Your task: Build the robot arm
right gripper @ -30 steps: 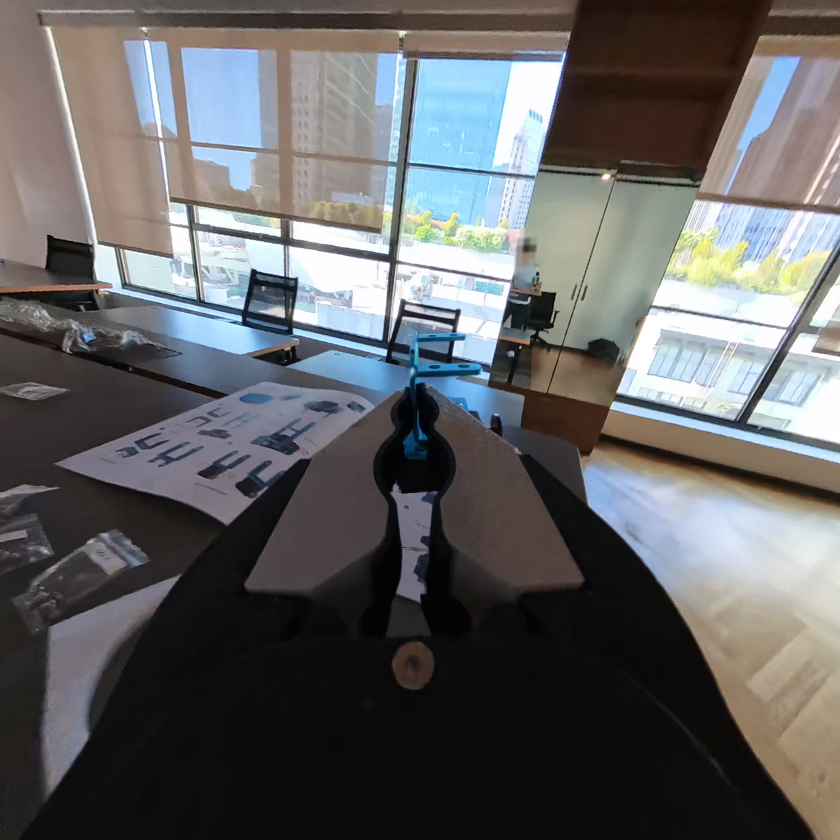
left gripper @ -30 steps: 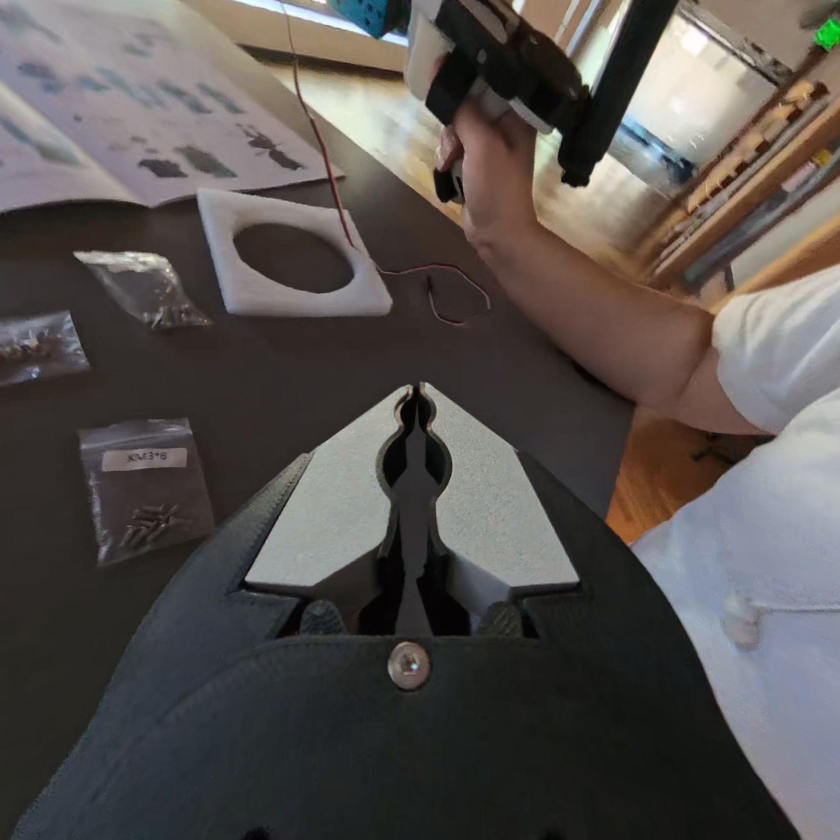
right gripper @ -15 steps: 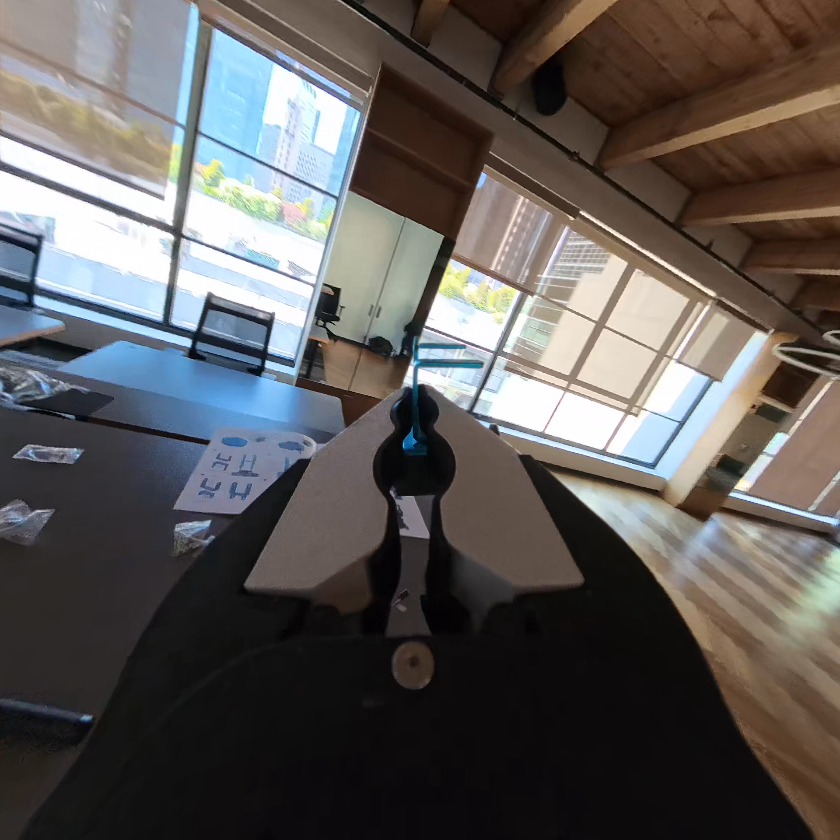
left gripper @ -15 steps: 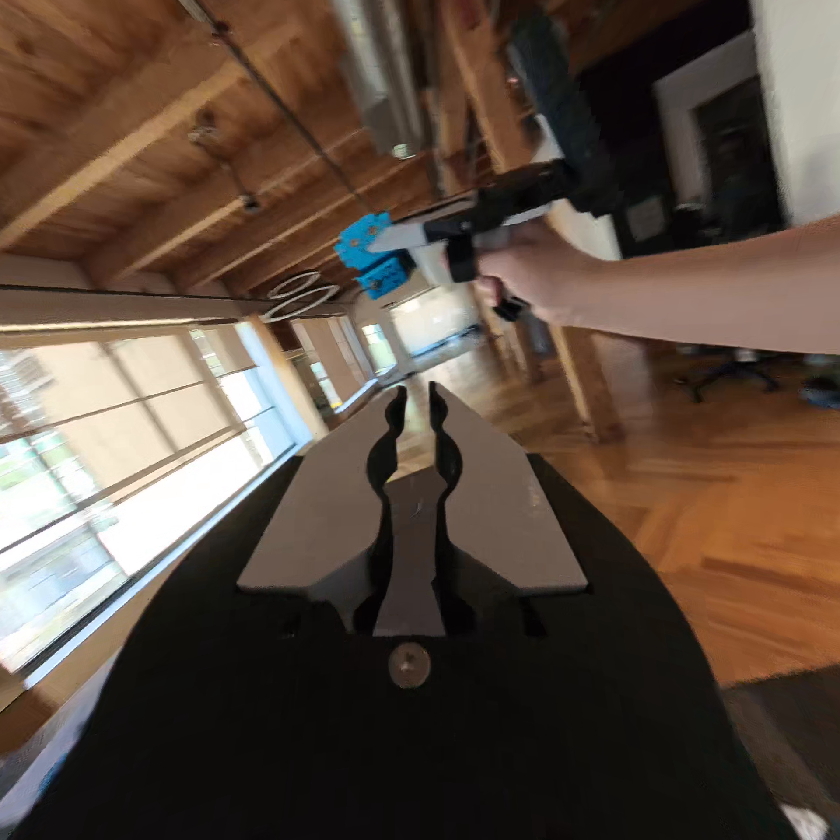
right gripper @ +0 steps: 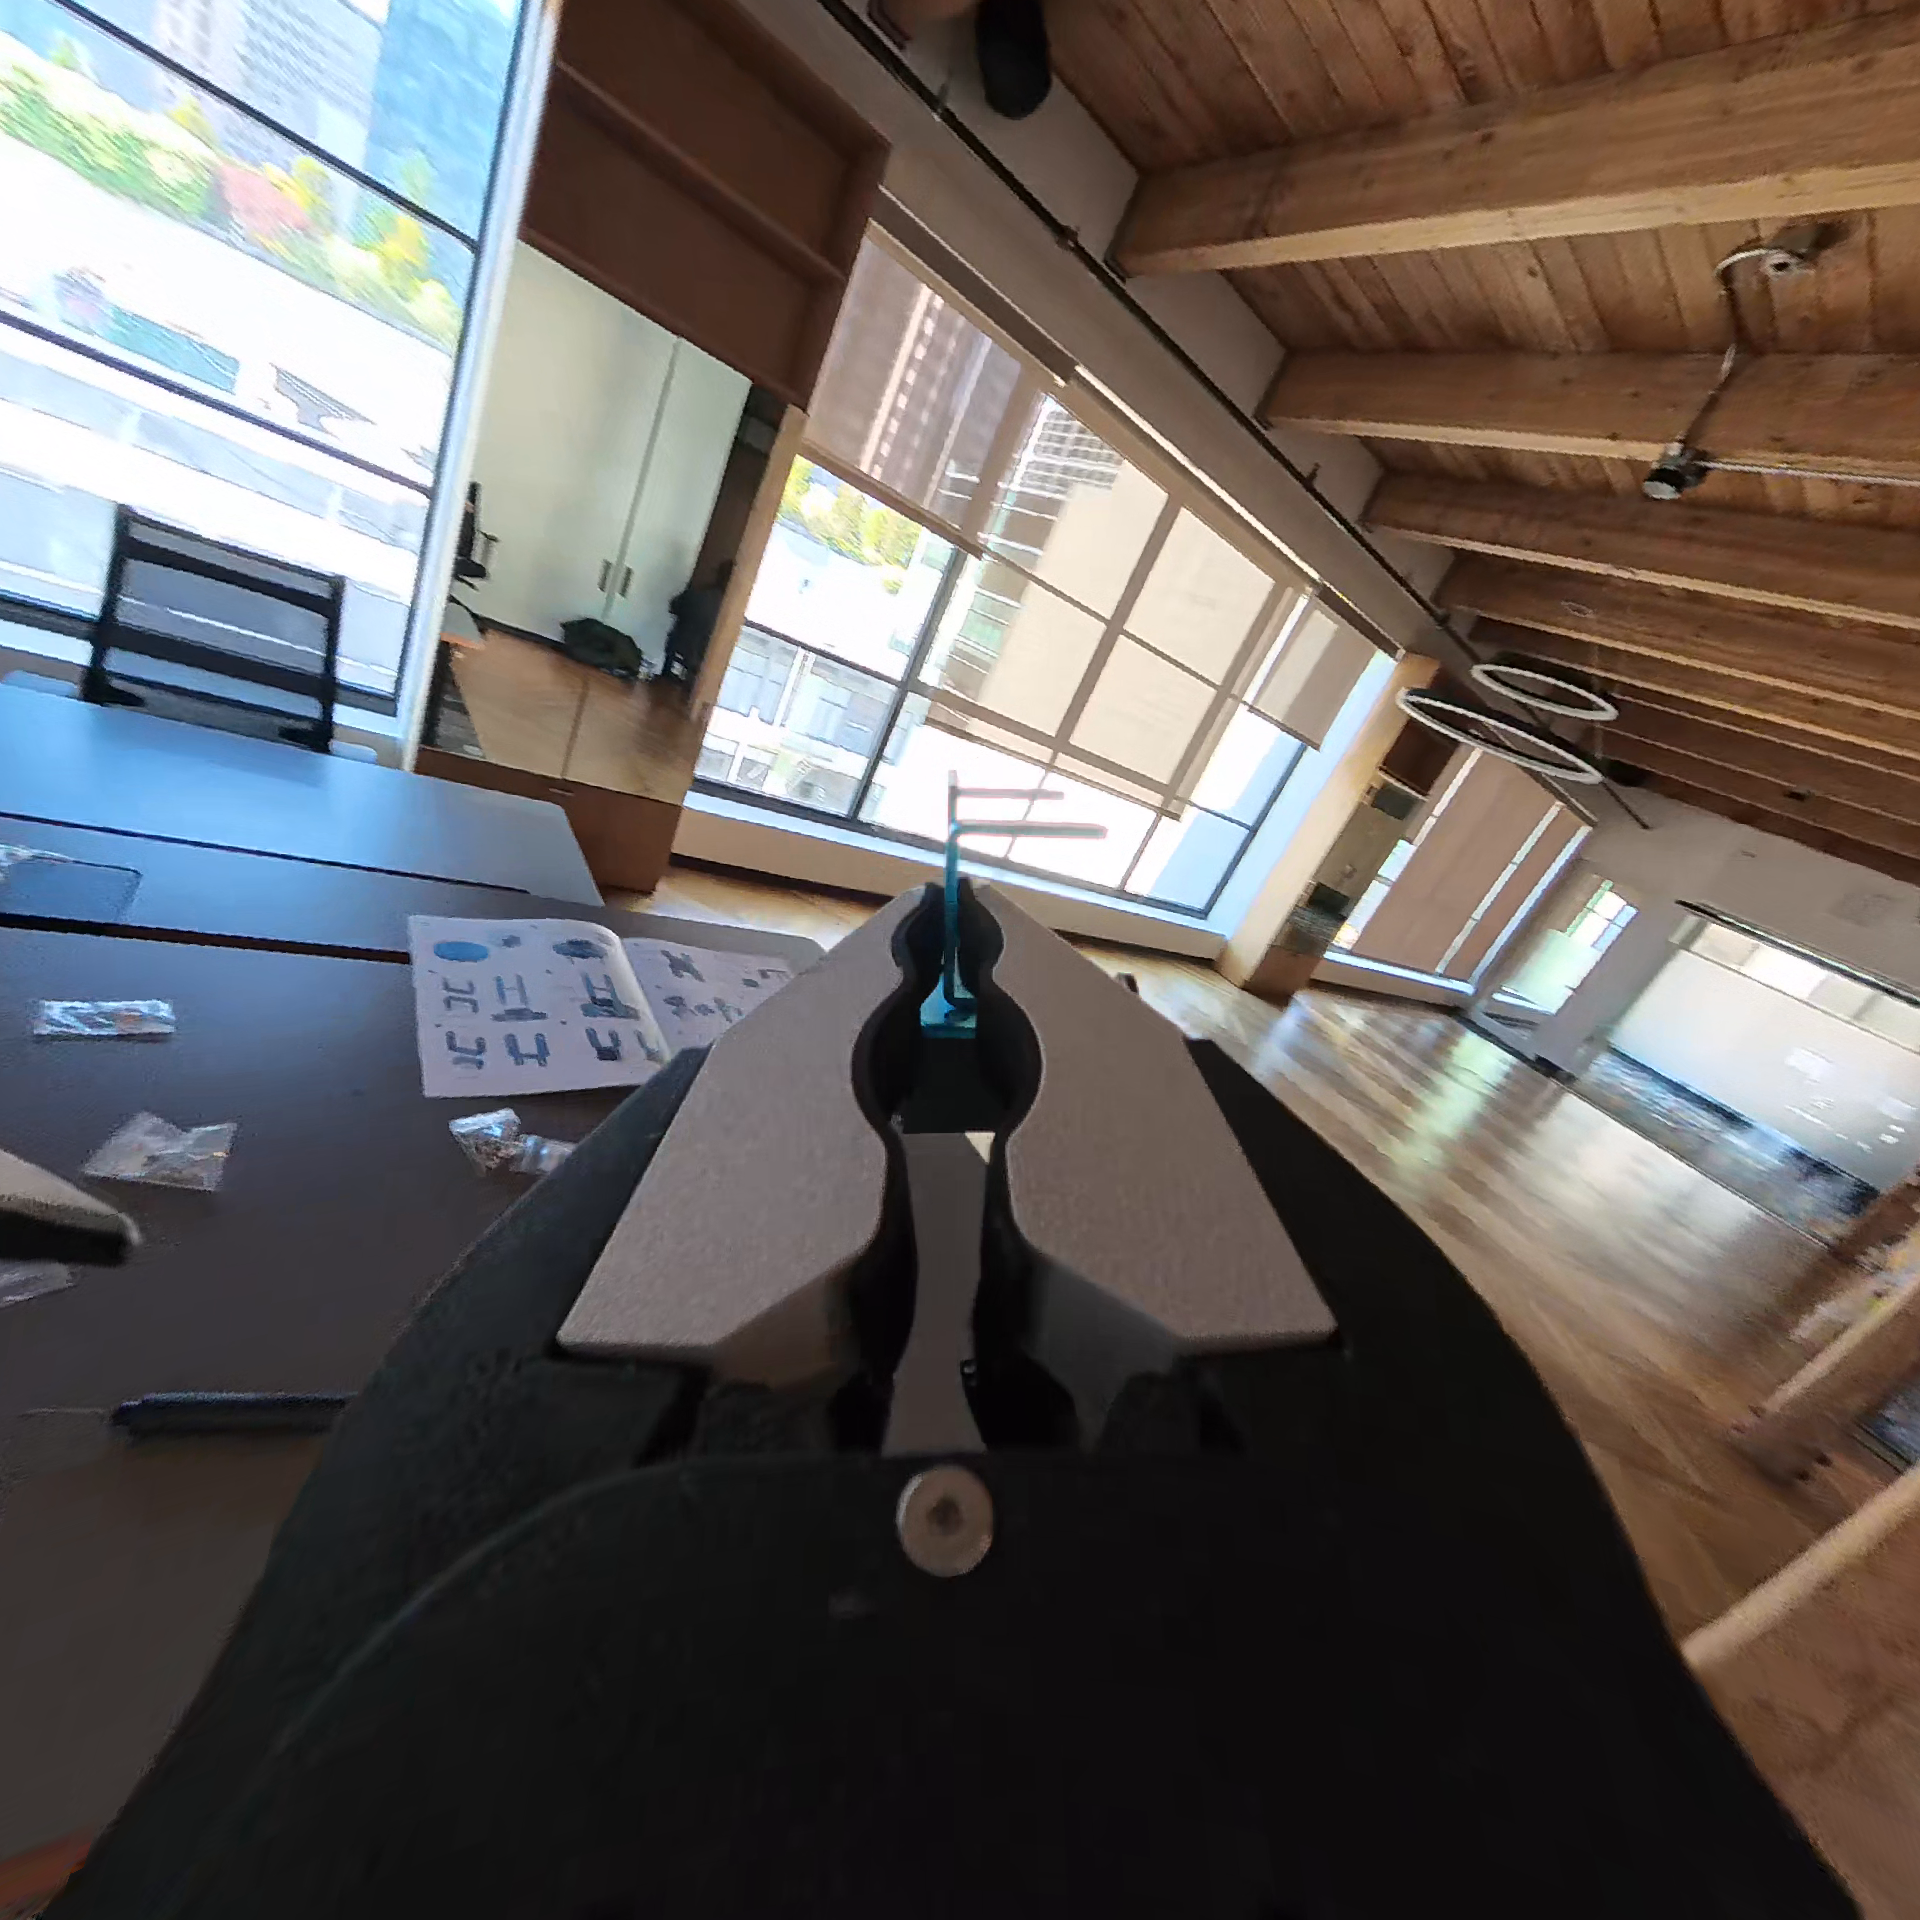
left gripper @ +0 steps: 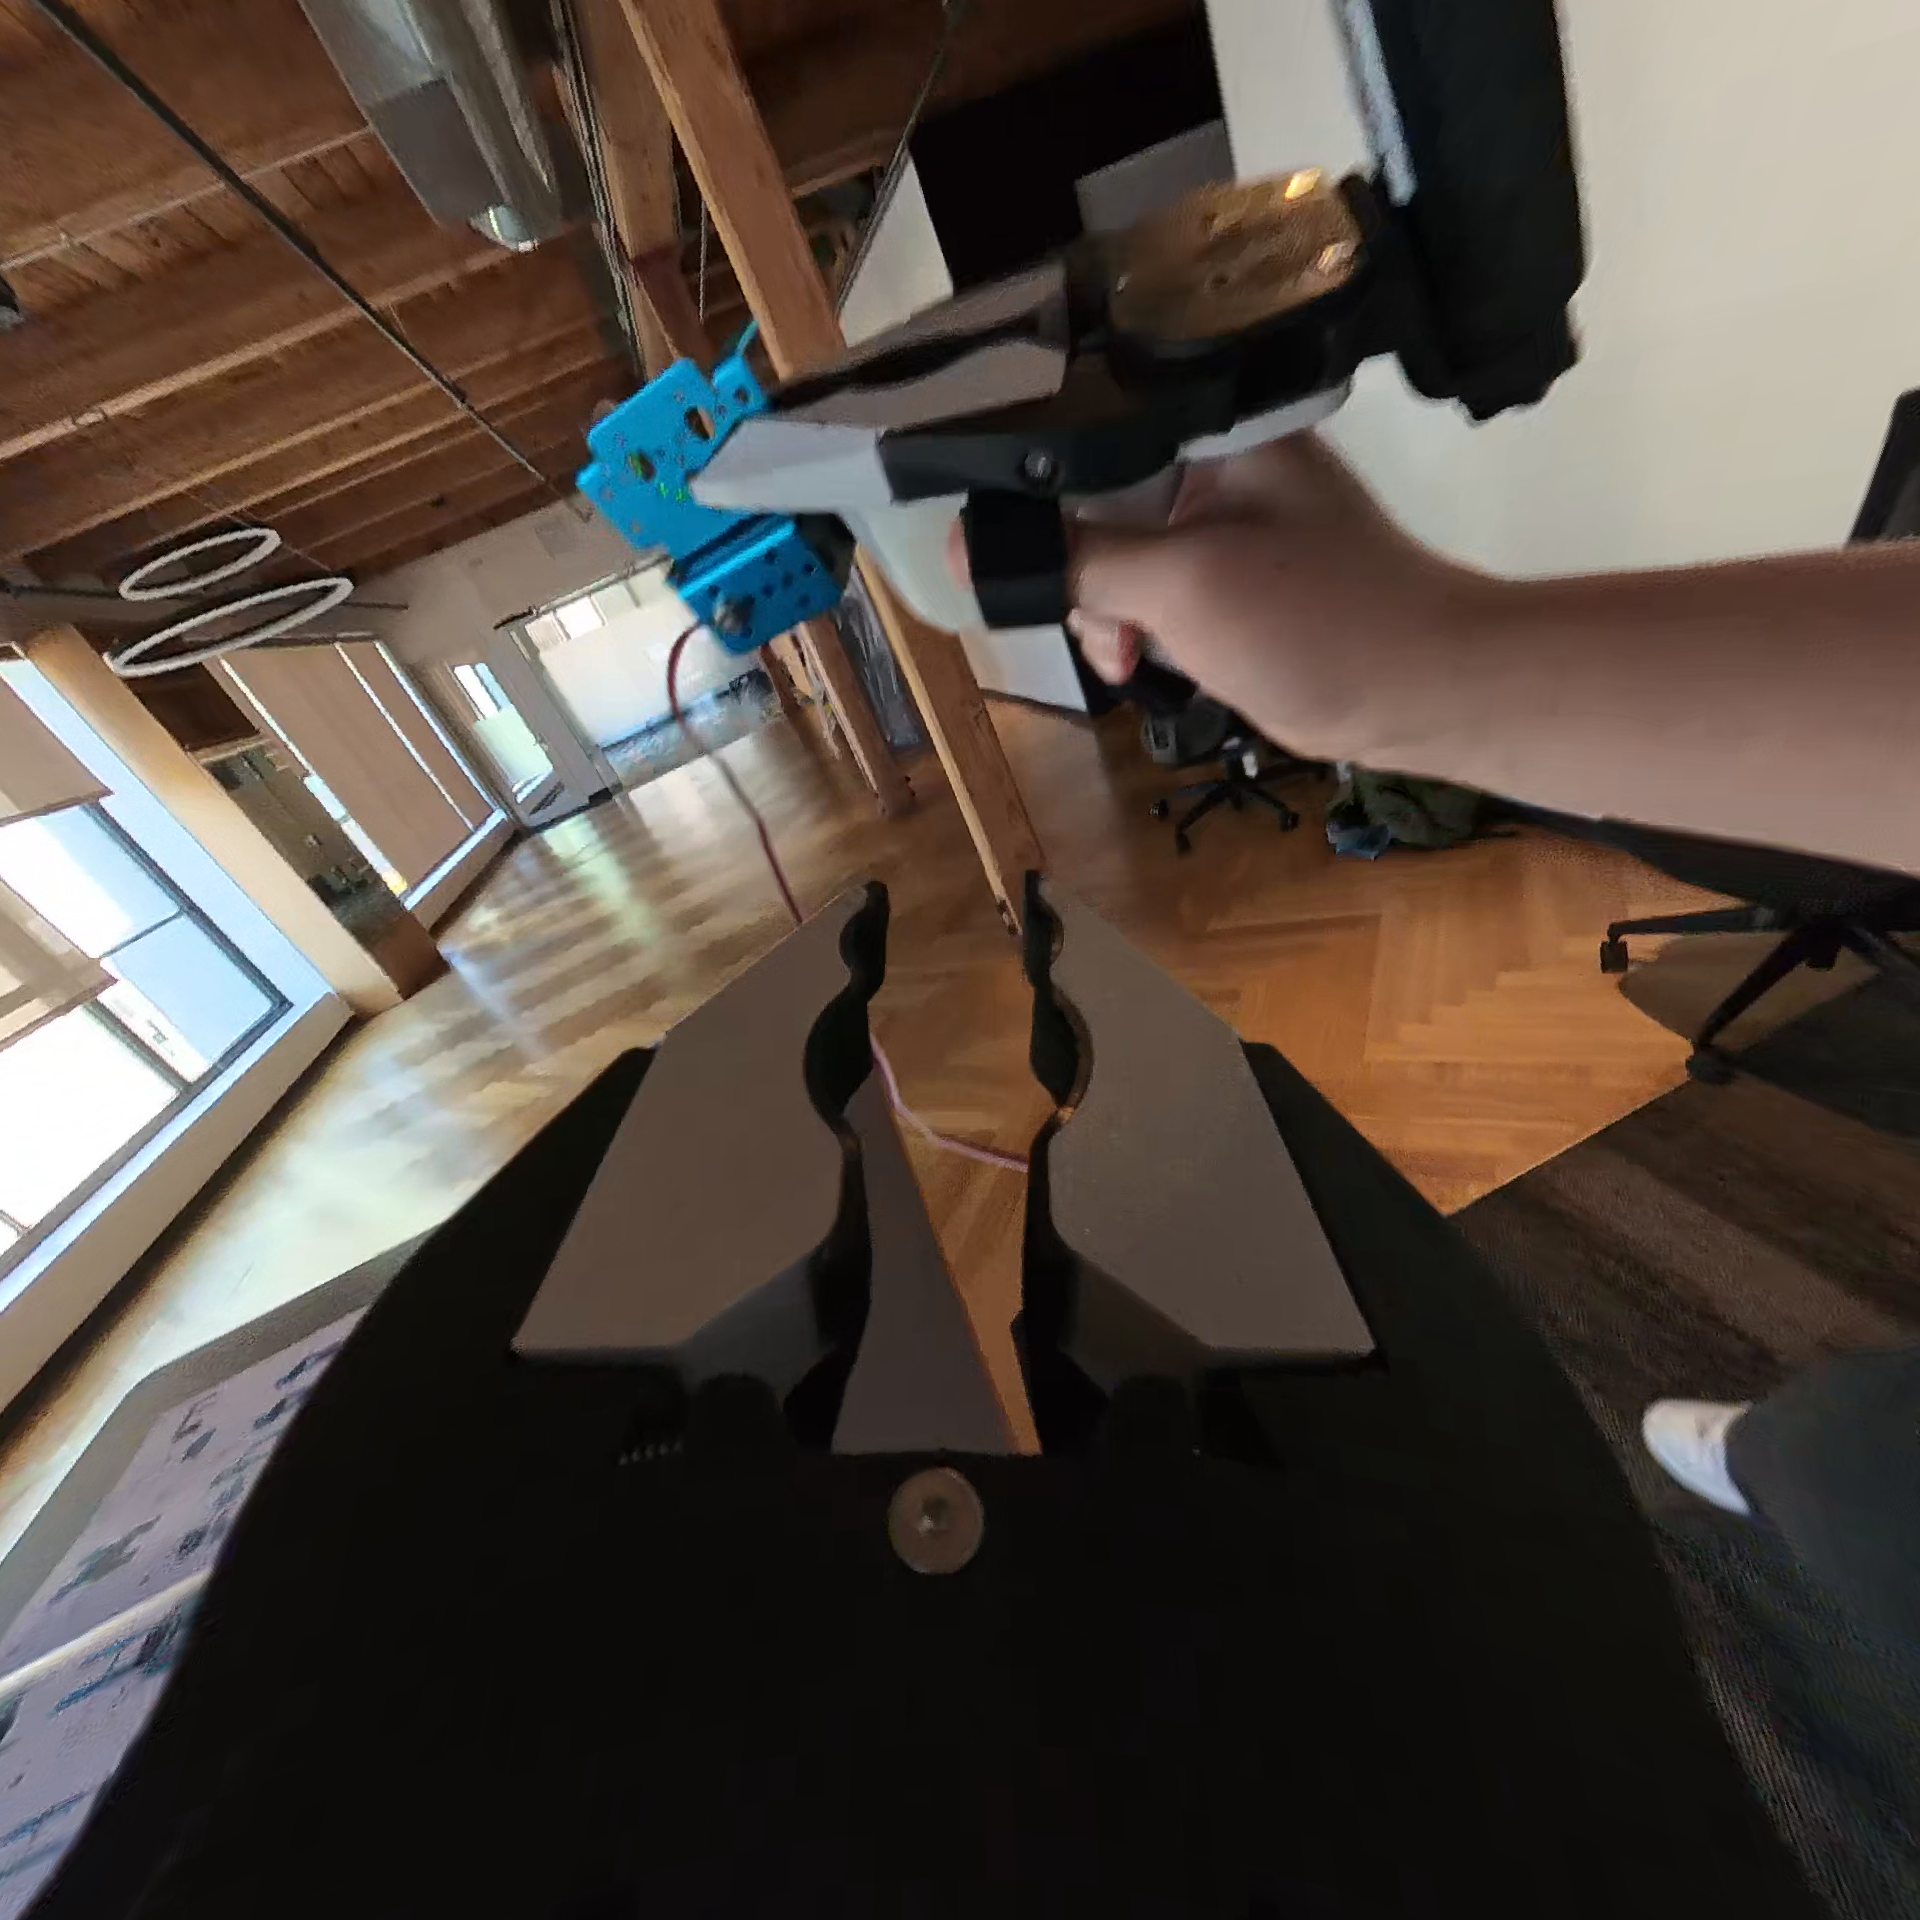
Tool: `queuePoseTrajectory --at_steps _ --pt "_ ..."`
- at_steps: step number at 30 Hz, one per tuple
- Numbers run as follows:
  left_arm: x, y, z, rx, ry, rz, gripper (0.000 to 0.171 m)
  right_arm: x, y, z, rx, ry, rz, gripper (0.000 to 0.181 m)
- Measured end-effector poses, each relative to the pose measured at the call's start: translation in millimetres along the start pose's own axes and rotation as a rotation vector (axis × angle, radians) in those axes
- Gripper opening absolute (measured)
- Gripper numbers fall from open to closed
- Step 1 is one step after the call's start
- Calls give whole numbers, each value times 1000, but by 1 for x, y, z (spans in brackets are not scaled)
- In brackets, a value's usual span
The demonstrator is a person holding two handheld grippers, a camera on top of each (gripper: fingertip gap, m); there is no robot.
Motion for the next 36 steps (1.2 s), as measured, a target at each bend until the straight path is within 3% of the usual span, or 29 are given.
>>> queuePoseTrajectory --at_steps 6,15,22,25,30,33,36 --pt "-13 12 -8 -60 148 -62 46 17 24 20 -81 -71 -25 1" --pt "-28 8 -17 -109 248 -43 47 4 44 53 -146 -75 -80 1" --pt "-25 2 6 -158 284 -88 54 -6 68 79 -56 -142 -32 1" --pt "-12 9 20 -92 258 -66 53 -8 85 94 27 -177 -4 1" --pt "-17 19 68 130 325 -6 55 -16 106 125 200 -223 64 1" --pt "-54 14 119 288 448 25 57 -34 123 139 363 -271 102 1" --pt "-96 4 197 383 629 176 53 -56 148 152 524 -327 155 1"
Point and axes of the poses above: each gripper's, where its closed fingertips meet, y back along the fingers, x out of its top, z = x × y across the jaws, the point moved 5 cm from there along y, back along the fingers, and after that the axes turned 10 degrees about -x, right-handed, at the moved point
